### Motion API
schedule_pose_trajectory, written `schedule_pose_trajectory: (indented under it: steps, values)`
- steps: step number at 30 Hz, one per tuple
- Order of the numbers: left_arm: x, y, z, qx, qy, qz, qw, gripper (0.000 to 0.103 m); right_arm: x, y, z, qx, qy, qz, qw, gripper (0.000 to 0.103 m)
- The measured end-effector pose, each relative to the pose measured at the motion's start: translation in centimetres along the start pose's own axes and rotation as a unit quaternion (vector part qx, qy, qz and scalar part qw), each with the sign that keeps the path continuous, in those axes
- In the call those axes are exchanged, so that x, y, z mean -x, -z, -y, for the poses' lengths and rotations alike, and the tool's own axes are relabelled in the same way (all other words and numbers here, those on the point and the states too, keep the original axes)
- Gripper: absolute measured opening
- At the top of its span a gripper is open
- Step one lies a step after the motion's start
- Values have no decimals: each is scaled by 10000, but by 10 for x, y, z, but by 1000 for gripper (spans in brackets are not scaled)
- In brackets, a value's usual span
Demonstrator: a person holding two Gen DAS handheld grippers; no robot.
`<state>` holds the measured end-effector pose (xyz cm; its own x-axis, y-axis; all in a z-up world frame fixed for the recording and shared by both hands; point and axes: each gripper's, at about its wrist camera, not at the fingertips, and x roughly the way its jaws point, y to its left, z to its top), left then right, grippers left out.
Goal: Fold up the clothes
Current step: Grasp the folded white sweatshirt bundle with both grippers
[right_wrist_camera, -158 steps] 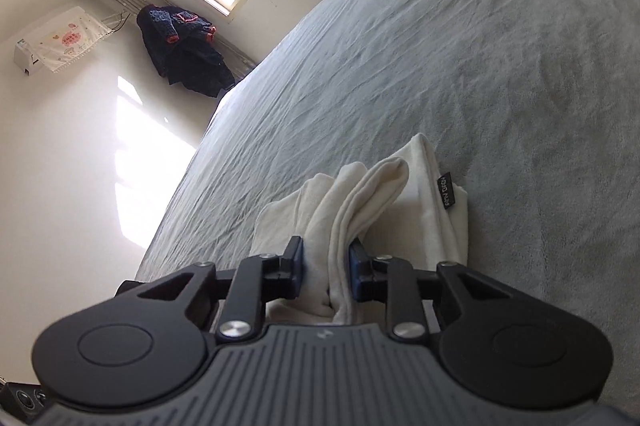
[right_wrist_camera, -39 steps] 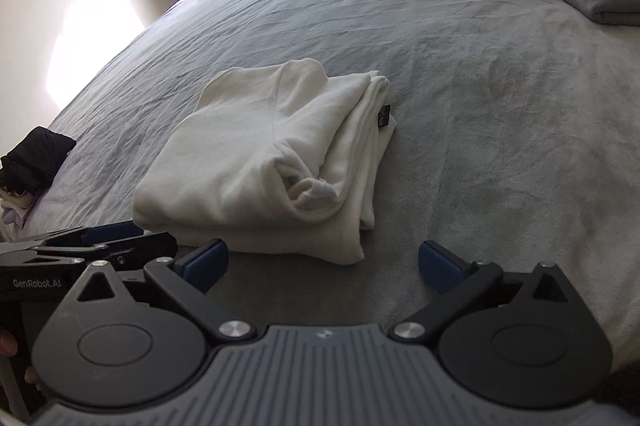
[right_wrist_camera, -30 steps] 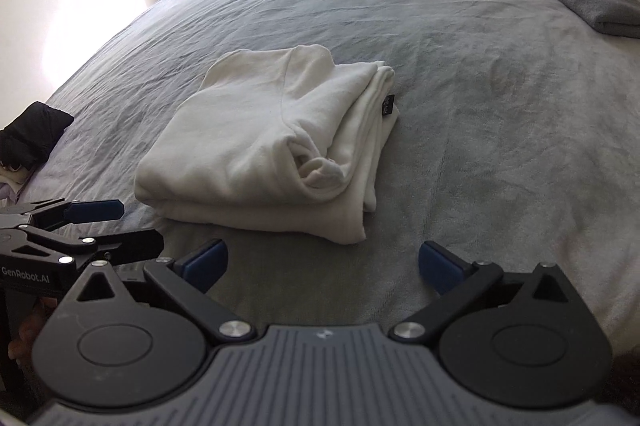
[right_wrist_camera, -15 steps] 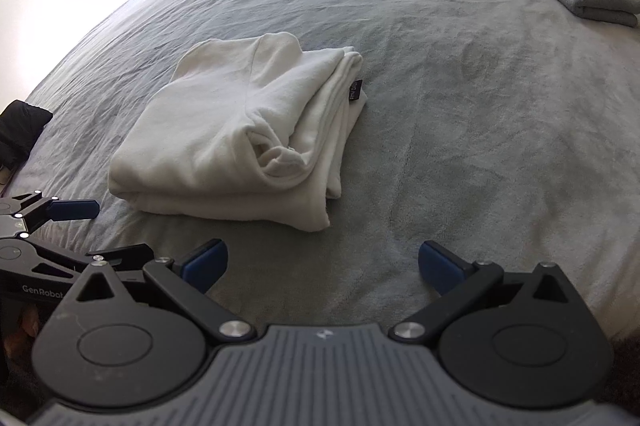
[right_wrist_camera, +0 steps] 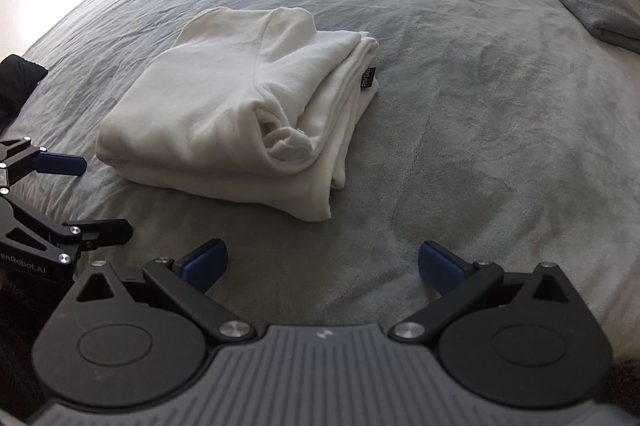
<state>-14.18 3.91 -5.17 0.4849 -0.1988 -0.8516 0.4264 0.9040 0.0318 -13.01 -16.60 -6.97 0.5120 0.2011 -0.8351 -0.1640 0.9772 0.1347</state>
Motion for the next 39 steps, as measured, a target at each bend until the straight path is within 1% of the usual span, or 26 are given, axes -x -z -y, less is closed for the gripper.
schedule_pose_trajectory:
  steps: [2, 4, 6, 9, 10, 13, 16, 18, 20, 21, 23, 24, 25, 26, 28, 29, 30, 32, 34, 35, 36, 38, 39]
  values:
    - [3, -4, -2, -41, 60, -3, 10000, 102, -2, -2, -4, 232, 54, -141, 9996, 103]
    - [4, -7, -6, -113, 98, 8, 9999, 102, -2, -7, -2, 315, -7, -254, 9992, 103]
    - [5, -11, -10, -203, 144, 24, 9997, 102, 1, -11, 4, 154, -167, -268, 9994, 103]
    - [5, -15, -18, -327, 289, 57, 9990, 102, 10, -19, 25, -575, -763, -196, 9952, 103]
    - [4, -16, -22, -344, 358, 64, 9987, 102, 12, -22, 32, -815, -1015, -180, 9913, 103]
    - [2, -21, -37, -265, 655, 110, 9974, 102, 14, -27, 52, -1391, -1525, -142, 9784, 103]
    - [-1, -25, -55, 64, 1134, 196, 9933, 102, 14, -32, 66, -1737, -1638, -91, 9710, 103]
    - [-4, -28, -67, 367, 1520, 296, 9873, 102, 12, -34, 68, -1825, -1699, -75, 9684, 103]
    - [-8, -31, -78, 726, 1934, 397, 9776, 102, 9, -37, 71, -1909, -1768, -86, 9655, 103]
    - [-10, -33, -83, 918, 2157, 446, 9711, 102, 5, -38, 71, -1976, -1834, -97, 9629, 103]
    - [-19, -38, -92, 1342, 2626, 537, 9540, 102, -1, -41, 74, -2101, -1983, -113, 9573, 103]
    - [-23, -40, -95, 1493, 2773, 573, 9474, 102, -4, -42, 75, -2147, -2057, -109, 9547, 103]
    - [-27, -42, -96, 1620, 2852, 599, 9428, 102, -8, -45, 75, -2199, -2121, -94, 9521, 103]
    - [-32, -44, -97, 1728, 2885, 617, 9397, 101, -12, -47, 76, -2251, -2184, -79, 9495, 101]
    - [-39, -46, -94, 1855, 2927, 674, 9356, 95, -18, -51, 76, -2341, -2261, -35, 9456, 95]
    - [-42, -47, -91, 1894, 2940, 731, 9340, 88, -21, -52, 77, -2382, -2311, -7, 9433, 89]
    - [-43, -48, -88, 1923, 2920, 822, 9333, 86, -24, -53, 78, -2446, -2359, 14, 9405, 83]
    - [-45, -47, -83, 1970, 2781, 999, 9348, 84, -30, -54, 81, -2572, -2455, 57, 9346, 75]
    - [-44, -44, -77, 2028, 2572, 1154, 9378, 76, -34, -53, 86, -2739, -2515, 112, 9282, 68]
    - [-41, -43, -75, 2043, 2461, 1232, 9394, 68, -35, -52, 87, -2777, -2530, 133, 9266, 62]
    - [-39, -43, -74, 2044, 2352, 1300, 9413, 61, -35, -51, 88, -2815, -2546, 155, 9250, 59]
    - [-33, -43, -69, 2016, 2160, 1397, 9451, 53, -34, -51, 88, -2840, -2553, 202, 9240, 54]
    - [-30, -44, -67, 1998, 2105, 1442, 9460, 52, -33, -51, 88, -2826, -2544, 228, 9246, 52]
